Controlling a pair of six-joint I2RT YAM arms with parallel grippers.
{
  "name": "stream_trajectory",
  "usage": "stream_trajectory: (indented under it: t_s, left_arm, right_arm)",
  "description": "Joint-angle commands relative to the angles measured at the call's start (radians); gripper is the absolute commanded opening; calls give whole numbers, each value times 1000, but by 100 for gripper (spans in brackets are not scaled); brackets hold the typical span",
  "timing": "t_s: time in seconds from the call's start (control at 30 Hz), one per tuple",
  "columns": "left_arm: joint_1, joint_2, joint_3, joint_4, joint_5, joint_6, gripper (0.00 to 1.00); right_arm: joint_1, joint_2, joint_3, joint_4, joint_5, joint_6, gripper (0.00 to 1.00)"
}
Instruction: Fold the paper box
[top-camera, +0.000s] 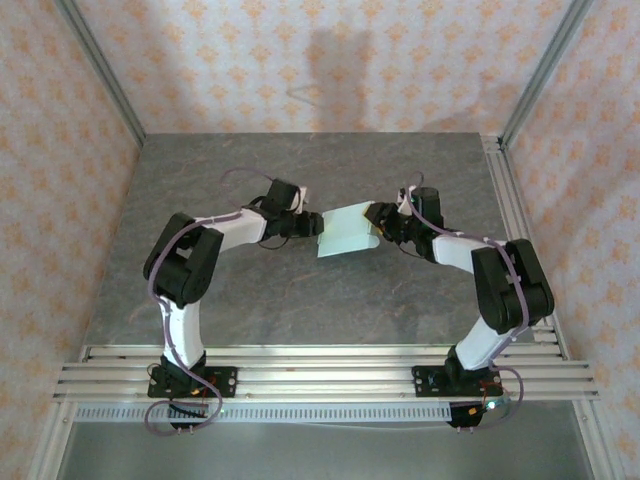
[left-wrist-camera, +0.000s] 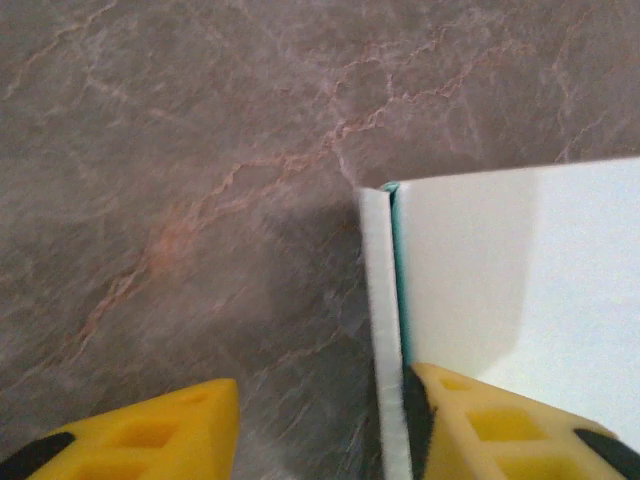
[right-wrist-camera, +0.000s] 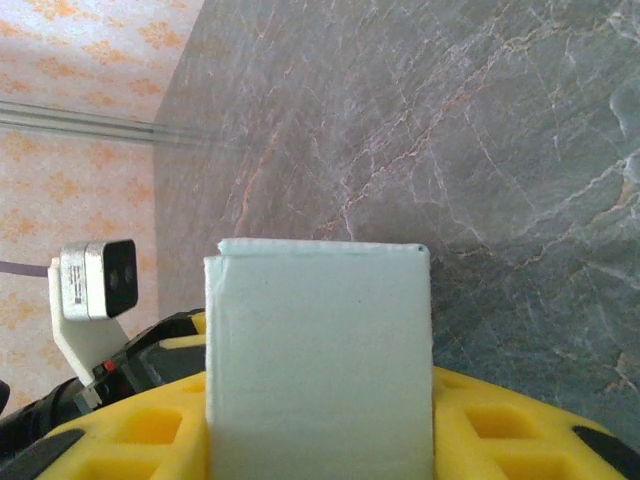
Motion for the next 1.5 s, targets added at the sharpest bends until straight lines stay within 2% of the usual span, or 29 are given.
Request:
stream_trajectory:
  t_s: [0.0,0.07,0.3,0.33,0.57,0.63,0.87,1.0,1.17,1.23,1.37,1.47]
  left_arm:
    - [0,-98,-60,61,-46,27,57]
    - [-4,-150,-94,94,-65,52,70]
    - [-81,-304,-163,117,-193,274,90]
    - [-100,-328,-175,124,-222,317,99]
    - [-270,-444,-221,155,-464,651,100]
    - [-316,-455,-234,189,-583,710,100]
    - [-396,-467,-265,265,-753,859,100]
    - [-470,-425,-301,411,-923,1040,100]
    - [-483,-368,-285,455,-965,1098,100]
    - [-485,-330,-263,474,-1023,1110,100]
    - [-488,-268,-268,594,-1124,1173,100]
    - [-489,-254,-288,669,-1142,1205,97]
  right_arm:
    - [-7,-52,34,-5,7,9,40]
    - [-7,-63,39,-12,7,11,40]
    - [-7,-95,56,-48,21,16,37]
    - [-8,-100,59,-56,23,14,37]
    - [-20,-140,64,-52,11,43,35]
    - [-24,-154,63,-54,2,52,35]
    - [-43,-205,57,-69,-38,109,34]
    - [-46,-231,64,-71,-72,150,33]
    - [-46,-240,76,-101,-124,167,33]
    - [-46,-237,73,-101,-140,179,33]
    - [-46,-236,60,-71,-159,222,32]
    - [-46,-235,44,-30,-169,264,32]
